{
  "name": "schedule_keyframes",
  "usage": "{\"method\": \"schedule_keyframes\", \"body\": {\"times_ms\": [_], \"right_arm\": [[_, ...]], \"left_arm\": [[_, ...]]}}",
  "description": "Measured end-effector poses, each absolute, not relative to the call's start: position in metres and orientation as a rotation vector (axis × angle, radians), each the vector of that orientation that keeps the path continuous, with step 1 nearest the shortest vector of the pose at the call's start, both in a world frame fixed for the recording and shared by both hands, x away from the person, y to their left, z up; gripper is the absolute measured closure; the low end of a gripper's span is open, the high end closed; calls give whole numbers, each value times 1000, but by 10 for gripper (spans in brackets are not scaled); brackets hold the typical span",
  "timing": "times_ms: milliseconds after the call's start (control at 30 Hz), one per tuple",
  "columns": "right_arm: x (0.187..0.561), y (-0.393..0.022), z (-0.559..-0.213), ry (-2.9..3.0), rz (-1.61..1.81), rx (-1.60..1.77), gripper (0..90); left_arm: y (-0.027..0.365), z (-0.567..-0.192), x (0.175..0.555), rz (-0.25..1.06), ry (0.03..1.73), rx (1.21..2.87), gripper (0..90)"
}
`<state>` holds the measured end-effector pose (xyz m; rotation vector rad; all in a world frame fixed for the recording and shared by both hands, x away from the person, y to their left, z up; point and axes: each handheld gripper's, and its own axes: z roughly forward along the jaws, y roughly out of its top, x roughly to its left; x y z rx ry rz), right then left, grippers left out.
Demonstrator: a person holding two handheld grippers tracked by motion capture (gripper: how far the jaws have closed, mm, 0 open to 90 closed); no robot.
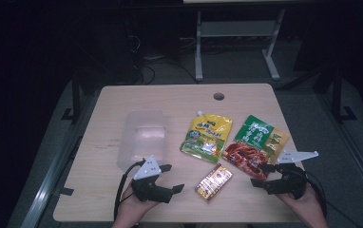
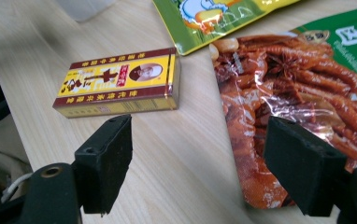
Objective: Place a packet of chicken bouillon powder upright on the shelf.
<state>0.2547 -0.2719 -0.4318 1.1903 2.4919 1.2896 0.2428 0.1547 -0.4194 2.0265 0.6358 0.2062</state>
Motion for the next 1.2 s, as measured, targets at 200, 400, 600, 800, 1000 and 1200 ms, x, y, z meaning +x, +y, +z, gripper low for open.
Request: {"method": "schedule_keyframes", "body": {"times_ms": [200, 400, 600, 800, 1000, 1200], "right_arm": [[255, -271, -430, 2494, 1238, 1188, 200], [258, -273, -425, 2467, 1257, 1185, 199], [257, -277, -420, 2430, 1270, 1183, 196], [258, -276, -417, 2429, 1255, 1195, 185], [258, -274, -418, 2437, 1248, 1181, 173], [259, -271, -420, 2455, 1241, 1181, 187]], "left_arm": [[153, -416, 248, 200, 651, 2024, 199], [148, -413, 254, 171, 656, 2031, 185], [138, -407, 260, 192, 644, 2058, 247], [129, -402, 266, 181, 622, 2054, 339], [114, -398, 274, 189, 611, 2085, 410], [103, -394, 288, 185, 627, 2091, 464]]}}
